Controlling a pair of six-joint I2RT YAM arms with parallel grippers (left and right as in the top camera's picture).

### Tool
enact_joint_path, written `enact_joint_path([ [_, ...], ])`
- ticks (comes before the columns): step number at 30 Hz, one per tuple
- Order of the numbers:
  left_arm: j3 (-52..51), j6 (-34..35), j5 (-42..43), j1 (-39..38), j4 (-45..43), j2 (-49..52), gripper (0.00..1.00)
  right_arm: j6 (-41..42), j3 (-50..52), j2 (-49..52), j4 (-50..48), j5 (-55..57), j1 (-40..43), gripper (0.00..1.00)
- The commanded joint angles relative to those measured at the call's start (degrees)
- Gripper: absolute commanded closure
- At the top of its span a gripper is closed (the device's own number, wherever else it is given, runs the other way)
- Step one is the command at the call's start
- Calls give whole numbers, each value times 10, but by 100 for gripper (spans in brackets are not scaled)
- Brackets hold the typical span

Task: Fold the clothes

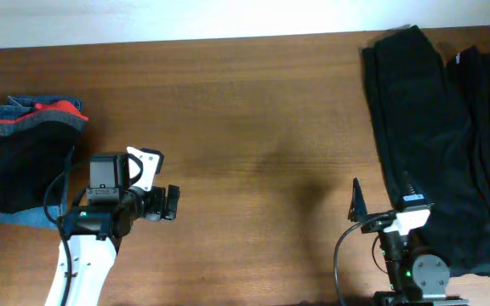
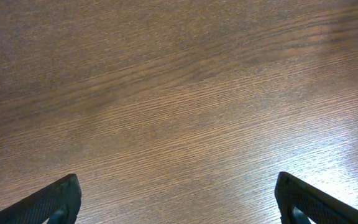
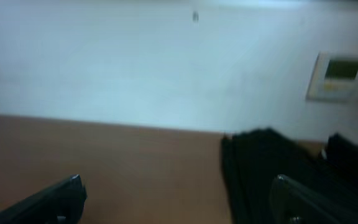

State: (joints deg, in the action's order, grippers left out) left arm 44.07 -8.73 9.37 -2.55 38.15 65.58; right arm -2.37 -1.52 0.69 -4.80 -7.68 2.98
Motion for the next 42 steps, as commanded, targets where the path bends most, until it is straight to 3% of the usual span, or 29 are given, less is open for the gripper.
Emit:
enact_joint_path([
  [1,-1,5,-2,2,0,1,1,-5,12,-5,36,8,-3,1],
  [4,-1,5,-2,2,0,1,1,-5,12,-3,87,9,-4,1],
  [27,-1,5,-2,2,0,-14,1,-5,12,-2,87,9,-3,1],
  [35,-1,5,-2,2,0,-90,1,-5,12,-2,87,9,-3,1],
  [42,-27,0,-9,2,17,-245,1,-5,12,-2,87,9,-3,1],
])
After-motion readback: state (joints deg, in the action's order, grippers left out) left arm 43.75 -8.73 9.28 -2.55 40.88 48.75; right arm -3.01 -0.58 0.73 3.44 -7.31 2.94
